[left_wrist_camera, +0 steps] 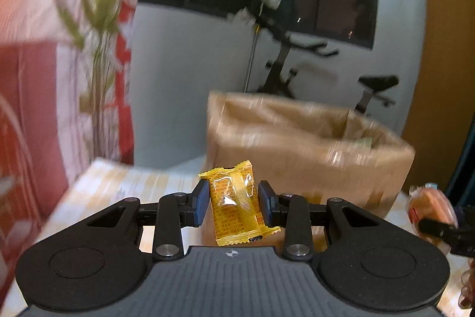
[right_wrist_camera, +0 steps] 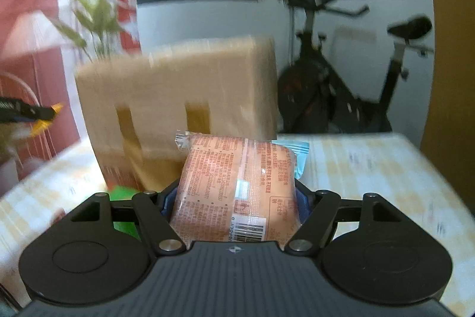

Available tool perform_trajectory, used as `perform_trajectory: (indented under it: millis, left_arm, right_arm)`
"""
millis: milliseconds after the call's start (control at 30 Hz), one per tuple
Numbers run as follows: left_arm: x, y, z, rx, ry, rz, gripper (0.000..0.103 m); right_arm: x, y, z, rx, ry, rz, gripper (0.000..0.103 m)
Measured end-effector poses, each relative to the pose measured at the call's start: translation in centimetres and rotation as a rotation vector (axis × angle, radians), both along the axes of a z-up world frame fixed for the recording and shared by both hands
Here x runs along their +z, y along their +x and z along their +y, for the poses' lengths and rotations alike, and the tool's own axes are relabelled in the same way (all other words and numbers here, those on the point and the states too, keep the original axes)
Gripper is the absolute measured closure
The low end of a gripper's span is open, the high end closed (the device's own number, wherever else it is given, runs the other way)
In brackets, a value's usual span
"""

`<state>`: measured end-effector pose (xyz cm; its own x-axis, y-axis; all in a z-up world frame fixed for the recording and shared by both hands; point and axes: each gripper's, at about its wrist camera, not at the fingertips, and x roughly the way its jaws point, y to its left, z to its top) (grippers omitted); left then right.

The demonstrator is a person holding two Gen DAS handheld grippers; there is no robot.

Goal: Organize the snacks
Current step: 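Grasp the small yellow cake with the left tool while the right tool grasps the orange bread packet, then open both tools over the box to drop the yellow cake and orange packet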

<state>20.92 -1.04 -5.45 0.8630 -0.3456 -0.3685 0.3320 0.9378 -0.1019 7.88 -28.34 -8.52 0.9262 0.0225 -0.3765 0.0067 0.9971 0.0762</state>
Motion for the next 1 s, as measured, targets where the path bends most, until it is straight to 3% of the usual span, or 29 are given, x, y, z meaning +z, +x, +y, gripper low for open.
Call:
perform_trajectory:
  millis: [133,400,567,800,933,1000]
  left_arm:
    - [2.2,1.4,-1.1,-0.022,-0.035,-0.065,0.065]
    - [3.8,6.6,-3.6,-0.029,-0.097,-0.065,0.065]
    - [2.6,10.6,-5.6,-0.021,-0.09,-0.002,0.065]
    - [1.7,12.1,-5.9,-0.003,-0.087,0.022,0.064]
    - [1.4,11.7,-4.7,-0.008,-0.086,0.019,0.047]
    - [1.5,11.3,-4.1,-0.003,-0.087,0.013,0.046]
  right_arm:
    - [3.9,1.0,0.5,0.04,0.002,-0.109,0.03]
    - [8.4,6.5,2.3,0.13,-0.011,-0.193,0.03]
    - [8.8,11.8,2.6,0.13,0.051,-0.14,0.03]
    - [7.9,16.6,3.9,0.09,0.072,-0.06,0.03]
    - [7.1,18.1,4.8,0.111,0.132,0.003,0.029]
    - [6.7,18.6,5.1,0.122,0.155,0.033,0.027]
